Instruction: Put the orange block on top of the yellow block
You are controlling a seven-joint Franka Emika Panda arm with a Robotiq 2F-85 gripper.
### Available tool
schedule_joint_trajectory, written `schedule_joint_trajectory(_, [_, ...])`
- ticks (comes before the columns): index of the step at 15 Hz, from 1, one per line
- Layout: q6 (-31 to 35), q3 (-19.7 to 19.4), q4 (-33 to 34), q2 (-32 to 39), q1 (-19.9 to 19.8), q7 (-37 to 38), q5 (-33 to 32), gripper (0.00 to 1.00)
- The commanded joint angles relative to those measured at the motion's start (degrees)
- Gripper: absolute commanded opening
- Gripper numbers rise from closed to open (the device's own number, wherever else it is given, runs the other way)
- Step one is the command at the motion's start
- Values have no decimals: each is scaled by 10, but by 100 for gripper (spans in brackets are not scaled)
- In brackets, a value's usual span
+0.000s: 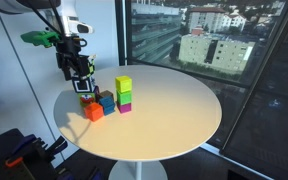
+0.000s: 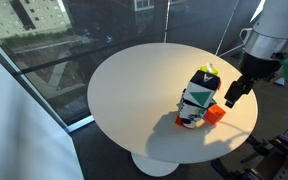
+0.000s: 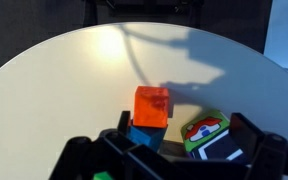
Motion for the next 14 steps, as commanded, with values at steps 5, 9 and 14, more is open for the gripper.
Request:
schedule_joint_trajectory(5, [20, -1, 4, 29, -12, 16, -10, 100])
schedule_joint_trajectory(9, [70, -5, -1, 61, -23, 23, -10, 100])
schedule_joint_trajectory(14, [129, -12, -13, 105, -35, 39, -19, 100])
